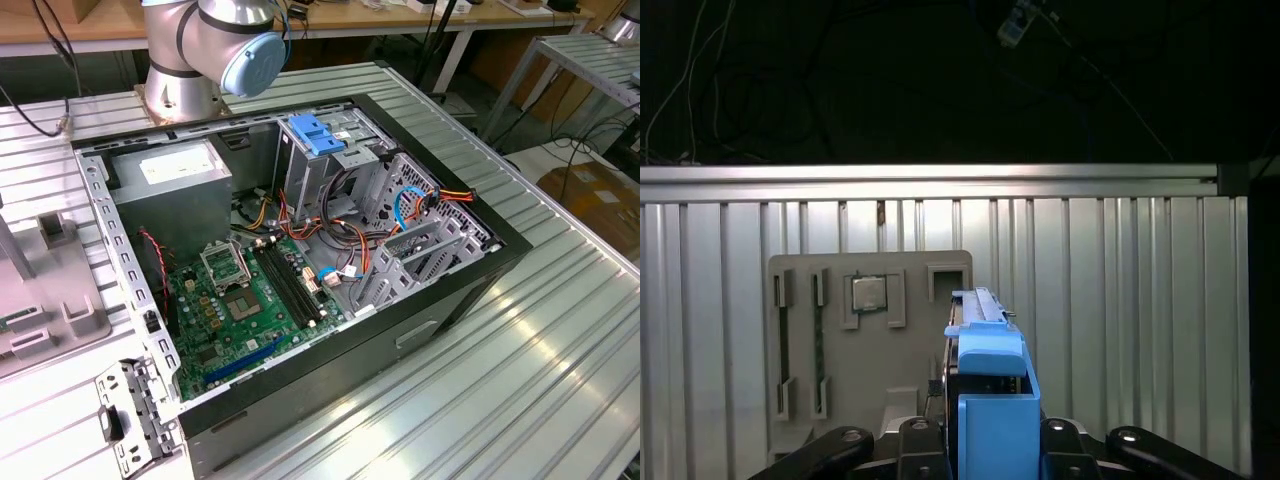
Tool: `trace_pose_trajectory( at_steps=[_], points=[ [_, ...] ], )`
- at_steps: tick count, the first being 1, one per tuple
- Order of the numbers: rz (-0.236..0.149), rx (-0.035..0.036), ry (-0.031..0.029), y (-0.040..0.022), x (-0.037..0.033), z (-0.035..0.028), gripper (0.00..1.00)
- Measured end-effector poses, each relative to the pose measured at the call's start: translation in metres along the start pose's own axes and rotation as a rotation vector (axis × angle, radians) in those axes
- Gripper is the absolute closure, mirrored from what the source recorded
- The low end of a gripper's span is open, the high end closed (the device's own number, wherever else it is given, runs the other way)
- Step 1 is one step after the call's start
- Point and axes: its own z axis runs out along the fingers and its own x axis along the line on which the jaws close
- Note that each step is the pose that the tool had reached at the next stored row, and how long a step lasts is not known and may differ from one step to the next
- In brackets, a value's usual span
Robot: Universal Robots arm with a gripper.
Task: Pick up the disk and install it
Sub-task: 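Pick up the disk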
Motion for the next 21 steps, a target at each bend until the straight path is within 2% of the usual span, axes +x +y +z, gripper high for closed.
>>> trace_pose_trajectory(
  at_steps=[3,5,7,10,21],
  points=[
    [0.000,0.0000,0.0001,0.0000,-0.0001,-0.0016,0.64],
    [0.000,0.0000,0.0028,0.0000,-0.0001,-0.0028,0.64],
    [0.000,0.0002,0.0079,0.0000,-0.0003,-0.0038,0.64],
    [0.000,0.0006,0.0212,0.0001,-0.0003,-0.0053,0.64],
    [0.000,0.0006,0.0225,0.0003,-0.0011,-0.0160,0.64]
  ],
)
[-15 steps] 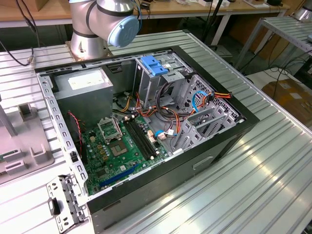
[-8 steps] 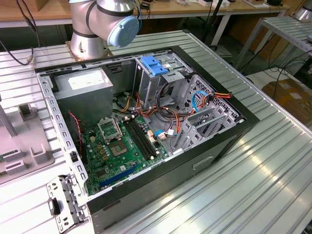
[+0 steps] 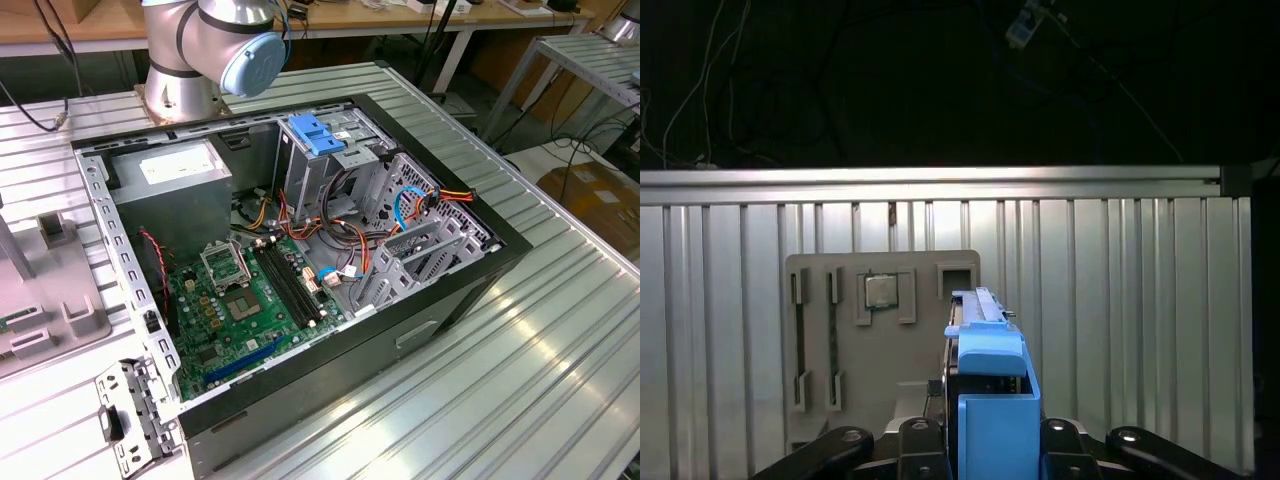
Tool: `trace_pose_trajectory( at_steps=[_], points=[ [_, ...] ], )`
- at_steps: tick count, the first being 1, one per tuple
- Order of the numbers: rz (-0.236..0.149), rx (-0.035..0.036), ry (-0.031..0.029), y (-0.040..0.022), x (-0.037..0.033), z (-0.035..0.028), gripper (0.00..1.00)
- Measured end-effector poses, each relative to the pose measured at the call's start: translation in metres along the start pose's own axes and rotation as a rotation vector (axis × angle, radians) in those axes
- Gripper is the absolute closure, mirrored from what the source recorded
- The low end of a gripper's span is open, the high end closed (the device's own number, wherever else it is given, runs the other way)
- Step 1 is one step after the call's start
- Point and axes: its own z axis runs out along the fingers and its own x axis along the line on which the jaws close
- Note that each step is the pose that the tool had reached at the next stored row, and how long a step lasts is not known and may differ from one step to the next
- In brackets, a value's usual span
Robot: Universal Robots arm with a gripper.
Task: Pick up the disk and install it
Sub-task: 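Pick up the disk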
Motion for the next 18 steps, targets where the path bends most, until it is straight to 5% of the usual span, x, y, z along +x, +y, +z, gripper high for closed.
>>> trace_pose_trajectory(
  at_steps=[18],
  points=[
    [0.000,-0.0001,0.0001,0.0004,-0.0011,-0.0238,0.64]
  ],
)
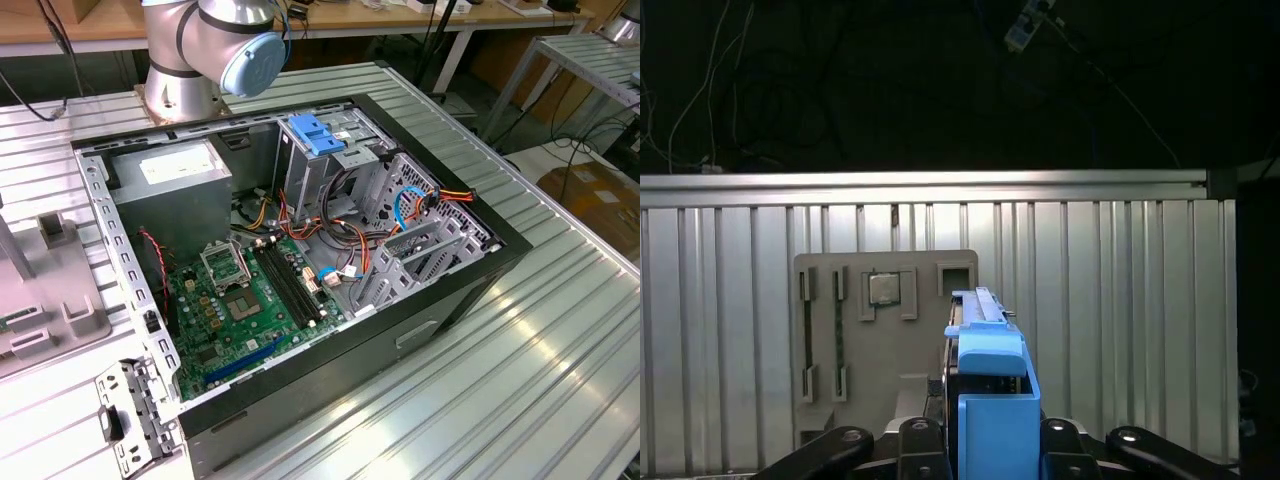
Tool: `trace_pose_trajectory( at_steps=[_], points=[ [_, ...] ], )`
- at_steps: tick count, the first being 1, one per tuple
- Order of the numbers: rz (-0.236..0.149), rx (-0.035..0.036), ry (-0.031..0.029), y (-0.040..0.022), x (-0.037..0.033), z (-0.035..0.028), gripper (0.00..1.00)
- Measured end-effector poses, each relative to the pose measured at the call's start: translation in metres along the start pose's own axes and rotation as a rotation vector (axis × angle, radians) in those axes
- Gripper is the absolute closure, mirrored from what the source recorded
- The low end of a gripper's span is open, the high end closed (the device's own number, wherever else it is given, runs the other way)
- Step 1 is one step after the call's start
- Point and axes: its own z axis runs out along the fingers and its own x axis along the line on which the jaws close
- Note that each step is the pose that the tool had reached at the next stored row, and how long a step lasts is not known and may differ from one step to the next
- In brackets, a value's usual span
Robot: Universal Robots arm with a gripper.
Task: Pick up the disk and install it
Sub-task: 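Pick up the disk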
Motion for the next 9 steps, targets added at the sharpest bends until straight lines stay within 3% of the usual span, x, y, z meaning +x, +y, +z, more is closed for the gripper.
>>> trace_pose_trajectory(
  at_steps=[9],
  points=[
    [0.000,0.0000,0.0000,0.0001,-0.0006,-0.0109,0.64]
  ],
)
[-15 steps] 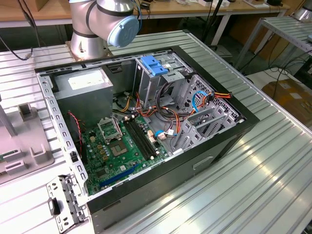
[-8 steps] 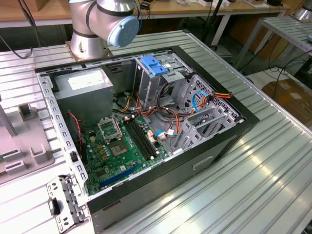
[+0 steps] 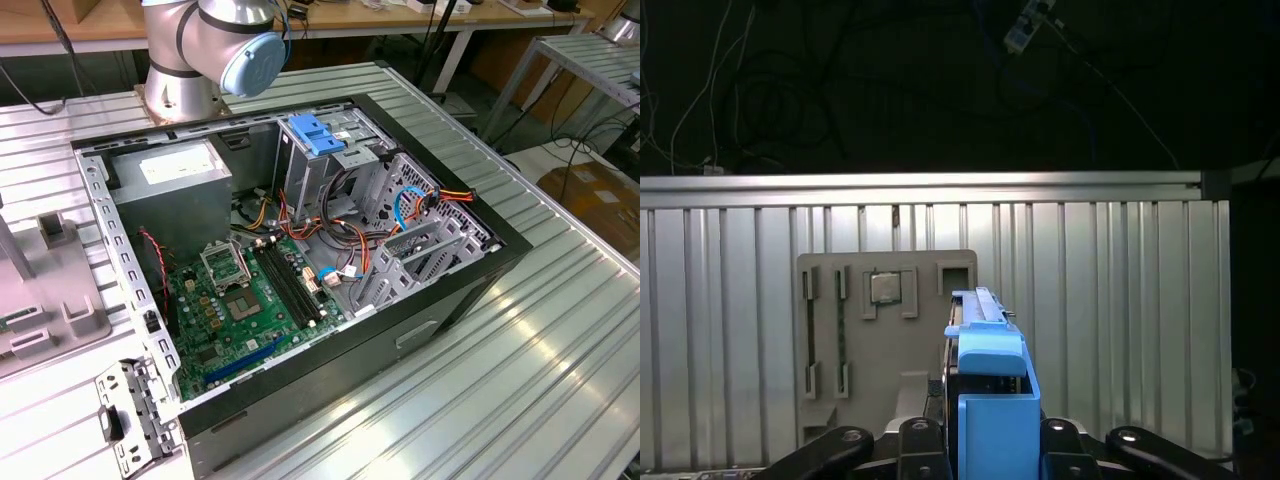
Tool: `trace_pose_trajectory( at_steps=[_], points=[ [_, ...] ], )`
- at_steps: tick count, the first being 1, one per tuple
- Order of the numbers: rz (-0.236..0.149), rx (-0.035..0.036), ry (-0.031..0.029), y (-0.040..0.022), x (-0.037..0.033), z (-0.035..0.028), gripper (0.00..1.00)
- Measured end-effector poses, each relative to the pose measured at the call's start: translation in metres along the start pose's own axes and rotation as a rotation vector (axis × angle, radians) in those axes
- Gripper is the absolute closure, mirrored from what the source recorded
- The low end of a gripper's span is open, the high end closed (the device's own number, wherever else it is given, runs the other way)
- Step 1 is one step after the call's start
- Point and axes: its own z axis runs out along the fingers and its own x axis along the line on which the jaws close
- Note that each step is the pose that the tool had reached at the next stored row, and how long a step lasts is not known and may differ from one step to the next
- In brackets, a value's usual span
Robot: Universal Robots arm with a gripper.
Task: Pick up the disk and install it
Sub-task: 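Pick up the disk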
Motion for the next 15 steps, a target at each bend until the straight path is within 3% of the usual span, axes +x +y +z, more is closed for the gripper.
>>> trace_pose_trajectory(
  at_steps=[15],
  points=[
    [0.000,0.0001,0.0000,0.0003,-0.0008,-0.0161,0.64]
  ],
)
